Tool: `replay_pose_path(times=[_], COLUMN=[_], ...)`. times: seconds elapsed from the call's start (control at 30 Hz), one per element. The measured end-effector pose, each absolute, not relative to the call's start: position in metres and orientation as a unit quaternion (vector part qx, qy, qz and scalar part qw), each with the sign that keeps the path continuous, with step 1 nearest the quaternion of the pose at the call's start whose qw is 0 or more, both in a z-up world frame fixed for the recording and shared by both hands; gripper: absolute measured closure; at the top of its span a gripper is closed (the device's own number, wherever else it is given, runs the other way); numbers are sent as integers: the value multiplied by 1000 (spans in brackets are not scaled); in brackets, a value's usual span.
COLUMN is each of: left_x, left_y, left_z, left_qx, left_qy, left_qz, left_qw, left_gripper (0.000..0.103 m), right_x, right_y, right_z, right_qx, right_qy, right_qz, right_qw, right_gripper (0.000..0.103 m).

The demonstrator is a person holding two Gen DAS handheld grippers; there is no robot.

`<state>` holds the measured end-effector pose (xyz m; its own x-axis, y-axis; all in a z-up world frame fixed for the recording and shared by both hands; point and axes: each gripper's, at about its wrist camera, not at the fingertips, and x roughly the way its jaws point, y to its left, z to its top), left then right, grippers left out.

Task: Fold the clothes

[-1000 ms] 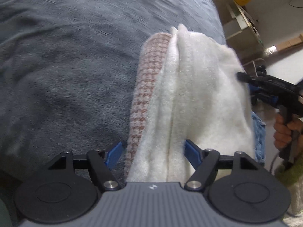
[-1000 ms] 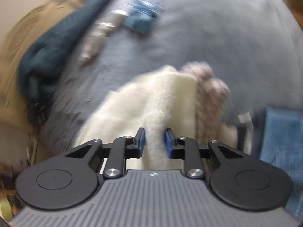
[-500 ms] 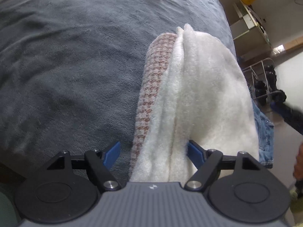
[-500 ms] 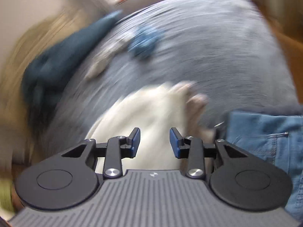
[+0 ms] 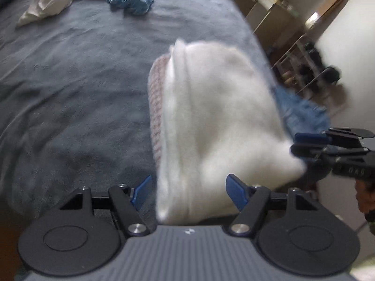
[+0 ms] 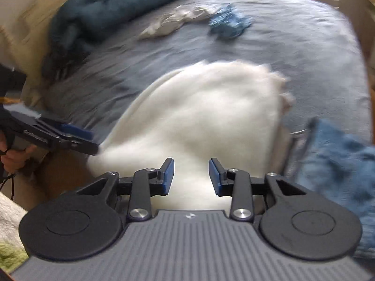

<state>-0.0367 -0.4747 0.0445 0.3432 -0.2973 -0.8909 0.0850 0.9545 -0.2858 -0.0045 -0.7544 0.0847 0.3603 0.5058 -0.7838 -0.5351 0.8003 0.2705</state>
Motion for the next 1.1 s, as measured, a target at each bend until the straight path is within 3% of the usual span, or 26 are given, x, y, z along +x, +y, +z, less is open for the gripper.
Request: replay_pose_path(times=[0.13, 0.3, 0.47, 0.57, 0.67, 0.73, 0.8, 0.93, 1.1], left_x=[-37, -50, -27, -9, 15, 31, 38, 48, 89], left_y=[-471, -457, -484, -508, -534, -540, -529, -509, -509], left_z=[14, 54, 92, 111, 97, 65, 41, 57, 62], left_qx=[-122, -119, -120, -107, -76, -58, -60, -108, -125], left_qy=[593, 563, 499, 439, 443, 485, 518, 516, 480], left_qz=[-83, -71, -114, -162, -194, -186, -172, -181, -208], left_qw=[792, 815, 851, 877, 872, 852, 836, 830, 843], left_gripper=[32, 35, 38, 37, 37, 37, 53, 45, 40], right_x=[-4, -9, -2, 6, 21, 35, 45, 46, 80], right_y=[-732, -738, -731, -738, -745, -745, -745, -759, -742], right_z=[32, 76, 34, 58, 78, 60, 30, 49, 74], right_qx=[-9, 25, 29, 45, 58, 55, 43, 63, 71], right_qy=[537, 494, 548, 535, 496, 512, 546, 550, 484], right_qz=[269, 279, 231, 215, 187, 175, 160, 144, 164], right_qw=[799, 823, 804, 816, 846, 839, 821, 820, 856], right_gripper=[71, 71, 71, 74, 74, 74, 76, 77, 76])
